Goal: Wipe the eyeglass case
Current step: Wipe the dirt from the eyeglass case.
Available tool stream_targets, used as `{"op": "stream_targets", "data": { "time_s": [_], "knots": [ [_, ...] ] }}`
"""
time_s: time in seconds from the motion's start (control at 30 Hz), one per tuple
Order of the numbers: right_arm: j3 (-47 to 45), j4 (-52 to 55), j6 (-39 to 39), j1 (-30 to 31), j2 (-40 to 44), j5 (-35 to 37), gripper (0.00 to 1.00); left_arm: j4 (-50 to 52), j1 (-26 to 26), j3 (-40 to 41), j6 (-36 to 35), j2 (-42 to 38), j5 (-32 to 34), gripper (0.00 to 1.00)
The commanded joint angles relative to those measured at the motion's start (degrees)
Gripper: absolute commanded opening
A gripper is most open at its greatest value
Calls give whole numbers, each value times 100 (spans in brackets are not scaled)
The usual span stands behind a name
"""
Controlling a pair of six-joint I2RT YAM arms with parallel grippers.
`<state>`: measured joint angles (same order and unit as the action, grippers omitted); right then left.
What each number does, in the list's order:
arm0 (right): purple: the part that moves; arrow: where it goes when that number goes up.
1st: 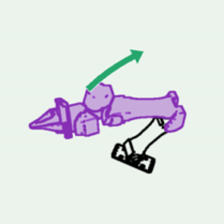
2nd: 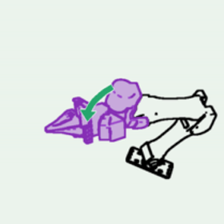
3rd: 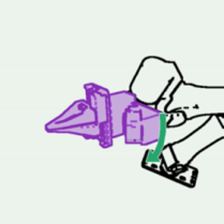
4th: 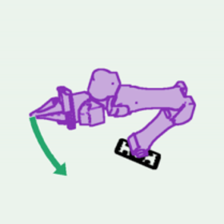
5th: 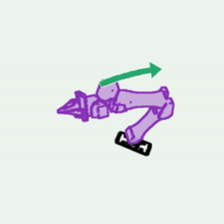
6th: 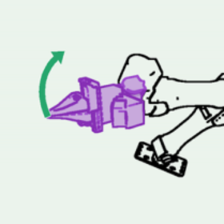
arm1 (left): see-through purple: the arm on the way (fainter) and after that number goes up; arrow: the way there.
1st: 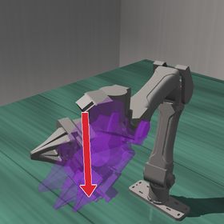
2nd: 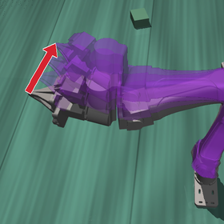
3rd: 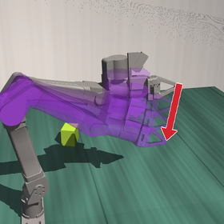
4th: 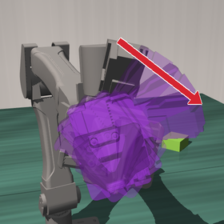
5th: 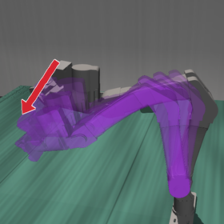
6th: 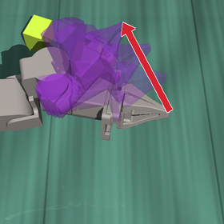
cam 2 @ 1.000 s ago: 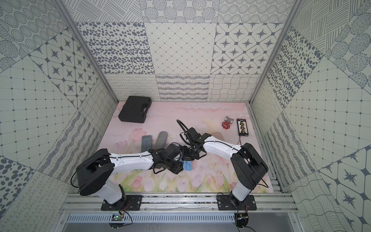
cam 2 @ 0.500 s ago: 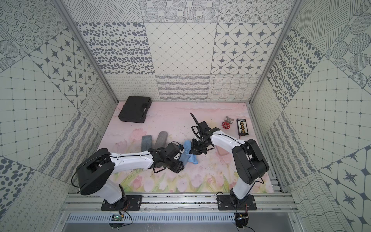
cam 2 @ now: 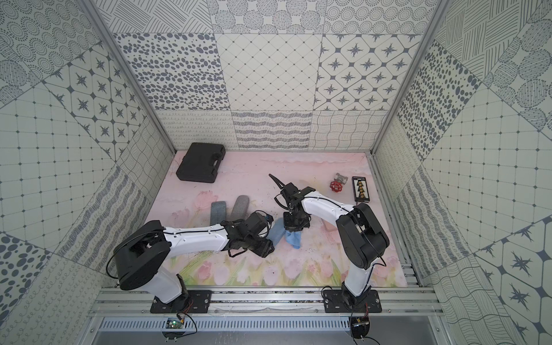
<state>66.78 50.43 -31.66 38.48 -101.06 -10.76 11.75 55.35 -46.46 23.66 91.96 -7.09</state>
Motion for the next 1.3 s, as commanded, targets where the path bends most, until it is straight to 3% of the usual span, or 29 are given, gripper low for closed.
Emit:
{"op": "stream_targets", "data": {
  "time_s": [0.0,0.1,0.23,0.33,0.43,0.5,0.63,0.83,0.93,1.0,1.07,1.27],
  "knots": [
    [-244,-400,-347,309,169,-1259,0,115,-25,-63,-18,84,-200,8],
    [-371,-853,-537,412,454,-2154,0,151,-33,-91,-61,119,-209,8],
    [-224,-1198,-480,321,741,-2835,0,185,-34,-99,-83,138,-199,8],
    [-364,-1981,-934,-217,1096,-3479,0,179,-31,-53,-33,121,-161,8],
    [-613,-2516,-1360,-969,1414,-3689,0,120,-33,28,6,67,-157,8],
    [-496,-1907,-958,-1261,1468,-3184,0,106,-43,67,3,33,-130,8],
    [44,-262,129,-927,991,-1641,0,122,-32,55,-11,-11,-110,9],
    [-179,-491,406,-694,186,-1313,0,143,-28,14,42,-46,-44,15],
    [338,277,890,-863,-375,361,0,153,-38,47,131,-67,-15,18],
    [810,724,1098,-992,-415,1712,0,197,-27,50,218,-46,-26,30],
    [1071,887,1226,-1066,-186,2142,0,330,-3,14,314,-38,-1,51],
    [768,999,1155,-938,82,1429,0,294,-18,-3,461,10,-377,85]
  ]
}}
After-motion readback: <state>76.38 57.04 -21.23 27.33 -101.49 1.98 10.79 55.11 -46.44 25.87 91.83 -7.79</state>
